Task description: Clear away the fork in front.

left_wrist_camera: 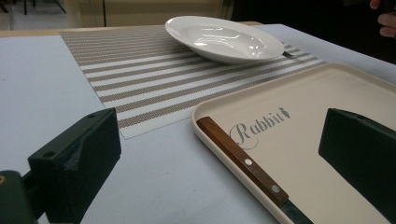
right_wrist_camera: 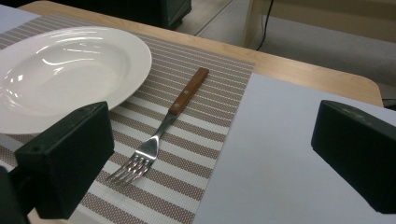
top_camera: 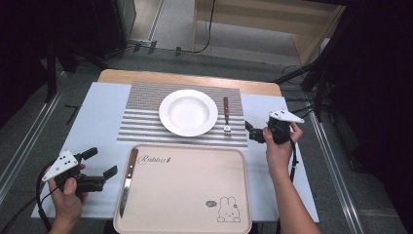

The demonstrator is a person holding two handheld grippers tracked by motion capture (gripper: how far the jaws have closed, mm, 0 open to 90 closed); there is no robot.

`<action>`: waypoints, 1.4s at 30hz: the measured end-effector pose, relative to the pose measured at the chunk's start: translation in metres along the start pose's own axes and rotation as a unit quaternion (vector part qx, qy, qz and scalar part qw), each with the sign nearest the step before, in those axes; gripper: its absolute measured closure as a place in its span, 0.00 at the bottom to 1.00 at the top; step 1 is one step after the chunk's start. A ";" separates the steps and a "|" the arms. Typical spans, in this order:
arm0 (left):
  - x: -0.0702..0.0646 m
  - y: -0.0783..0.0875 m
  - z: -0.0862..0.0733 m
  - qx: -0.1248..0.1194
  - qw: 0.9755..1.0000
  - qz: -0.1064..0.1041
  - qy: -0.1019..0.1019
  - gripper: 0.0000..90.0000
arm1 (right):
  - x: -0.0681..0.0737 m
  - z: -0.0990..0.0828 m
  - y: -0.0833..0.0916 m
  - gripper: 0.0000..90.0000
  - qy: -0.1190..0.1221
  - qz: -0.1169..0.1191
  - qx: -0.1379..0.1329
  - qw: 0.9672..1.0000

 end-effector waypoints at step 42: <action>0.000 0.000 0.000 -0.002 1.000 -0.004 0.003 0.00 | 0.007 0.008 -0.107 0.15 -0.032 0.045 0.110 0.992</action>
Point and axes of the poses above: each handheld gripper's, and its own axes: y roughly backward along the jaws, z roughly out of its top, x roughly to its left, the point moved 9 cm from there along -y, roughly forward along the jaws, and after that the axes turned 13 degrees about y, right-handed, at the moved point
